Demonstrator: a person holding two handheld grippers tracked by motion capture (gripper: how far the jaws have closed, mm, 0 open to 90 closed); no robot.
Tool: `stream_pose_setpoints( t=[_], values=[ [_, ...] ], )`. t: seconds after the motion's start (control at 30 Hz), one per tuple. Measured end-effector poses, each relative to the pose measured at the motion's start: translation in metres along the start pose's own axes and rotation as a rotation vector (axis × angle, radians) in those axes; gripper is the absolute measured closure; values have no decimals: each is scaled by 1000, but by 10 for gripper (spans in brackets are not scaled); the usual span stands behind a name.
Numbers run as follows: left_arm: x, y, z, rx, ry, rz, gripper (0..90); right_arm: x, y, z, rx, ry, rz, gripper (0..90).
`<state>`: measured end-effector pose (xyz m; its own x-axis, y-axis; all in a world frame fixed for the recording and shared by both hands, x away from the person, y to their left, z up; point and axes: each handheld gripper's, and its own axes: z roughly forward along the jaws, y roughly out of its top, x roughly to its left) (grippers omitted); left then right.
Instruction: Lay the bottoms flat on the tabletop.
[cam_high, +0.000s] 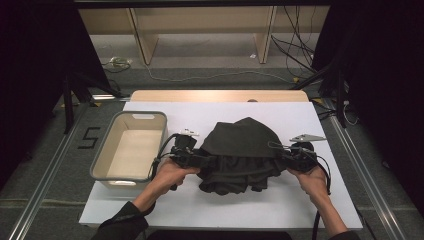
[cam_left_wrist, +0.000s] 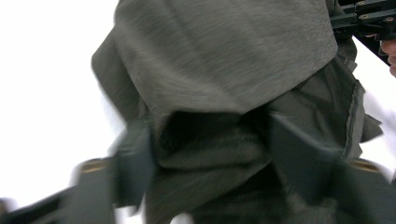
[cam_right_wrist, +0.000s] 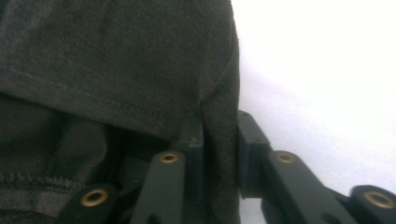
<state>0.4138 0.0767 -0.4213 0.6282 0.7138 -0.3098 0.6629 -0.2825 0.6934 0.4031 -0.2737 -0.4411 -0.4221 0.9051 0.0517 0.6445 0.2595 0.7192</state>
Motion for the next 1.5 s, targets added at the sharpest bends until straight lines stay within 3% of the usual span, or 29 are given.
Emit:
stream_pose_setpoints(
  t=[0.07,0.13,0.33,0.43,0.7,0.83,1.17,1.43,1.5],
  values=[
    [-4,1,6,0,12,20,675,3,0,0,9,-10,-11,600],
    [-6,1,7,-1,27,39,763,4,0,-2,6,-8,-16,570],
    [-9,4,-5,-39,12,40,824,7,4,-13,-31,3,17,376],
    [-18,4,-11,-45,-8,73,828,14,8,-22,-67,-13,2,337],
    [-51,1,-10,-48,-66,136,832,23,19,-36,-109,2,8,311],
    [-63,-1,-6,-39,-83,167,831,30,27,-40,-125,34,18,309],
    [-77,-6,3,-19,-104,191,829,47,38,-49,-132,98,-7,288],
    [-88,-8,8,-6,-128,212,827,63,41,-40,-100,149,-47,280],
    [-91,-8,9,-2,-133,218,827,66,41,-38,-90,153,-61,327]
  ],
)
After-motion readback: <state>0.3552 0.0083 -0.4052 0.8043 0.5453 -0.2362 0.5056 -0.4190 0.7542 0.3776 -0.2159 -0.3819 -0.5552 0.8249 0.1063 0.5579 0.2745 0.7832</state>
